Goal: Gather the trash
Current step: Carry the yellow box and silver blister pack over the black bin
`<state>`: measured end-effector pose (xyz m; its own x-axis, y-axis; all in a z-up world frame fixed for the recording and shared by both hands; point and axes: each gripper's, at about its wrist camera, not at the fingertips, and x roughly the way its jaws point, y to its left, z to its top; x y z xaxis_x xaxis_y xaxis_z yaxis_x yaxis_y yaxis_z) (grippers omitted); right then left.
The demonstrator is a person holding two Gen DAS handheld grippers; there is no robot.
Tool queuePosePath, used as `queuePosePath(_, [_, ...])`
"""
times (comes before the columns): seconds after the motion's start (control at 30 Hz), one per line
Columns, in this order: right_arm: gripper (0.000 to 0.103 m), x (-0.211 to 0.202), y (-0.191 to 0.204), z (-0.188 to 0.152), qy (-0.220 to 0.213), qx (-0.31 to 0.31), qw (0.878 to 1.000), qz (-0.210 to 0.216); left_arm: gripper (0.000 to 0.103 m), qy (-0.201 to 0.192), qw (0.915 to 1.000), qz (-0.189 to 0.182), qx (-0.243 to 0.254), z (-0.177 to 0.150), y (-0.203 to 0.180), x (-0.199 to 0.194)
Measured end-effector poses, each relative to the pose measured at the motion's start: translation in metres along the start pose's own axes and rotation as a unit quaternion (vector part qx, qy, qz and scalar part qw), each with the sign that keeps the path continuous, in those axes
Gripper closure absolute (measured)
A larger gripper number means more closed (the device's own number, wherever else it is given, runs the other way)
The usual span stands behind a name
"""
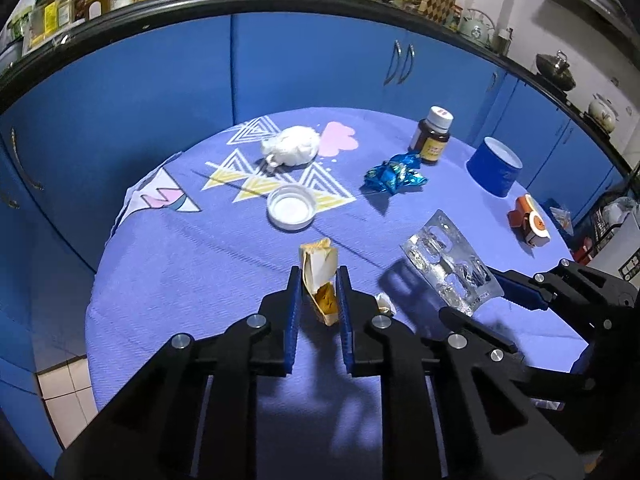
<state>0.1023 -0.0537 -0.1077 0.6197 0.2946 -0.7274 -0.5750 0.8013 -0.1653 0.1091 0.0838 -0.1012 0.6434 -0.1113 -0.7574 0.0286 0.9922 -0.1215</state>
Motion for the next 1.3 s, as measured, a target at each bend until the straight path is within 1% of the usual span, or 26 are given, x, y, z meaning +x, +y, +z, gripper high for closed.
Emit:
queuePosePath(0.3, [0.069, -0.019, -0.022, -0.007, -0.016, 0.012, 1.000, -0.024, 0.086, -0.011, 0.9996, -0.012, 0.025, 0.010, -0.031, -0.006])
queuePosePath(0.67, [0.069, -0.041, -0.075, -0.028, -0.027, 0.051, 0.996, -0.064, 0.086, -0.016, 0.9964, -0.034, 0.076, 0.022, -0.093, -0.002])
queuePosePath(0.97, [0.069, -0.058, -0.120, -0.052, -0.034, 0.086, 0.992, -0.091, 0.086, -0.017, 0.9904, -0.053, 0.126, 0.033, -0.155, 0.008])
queuePosePath(1.3, [0.069, -0.079, -0.178, -0.086, -0.039, 0.129, 0.983, -0.127, 0.086, -0.014, 0.9803, -0.073, 0.183, 0.040, -0.233, 0.022])
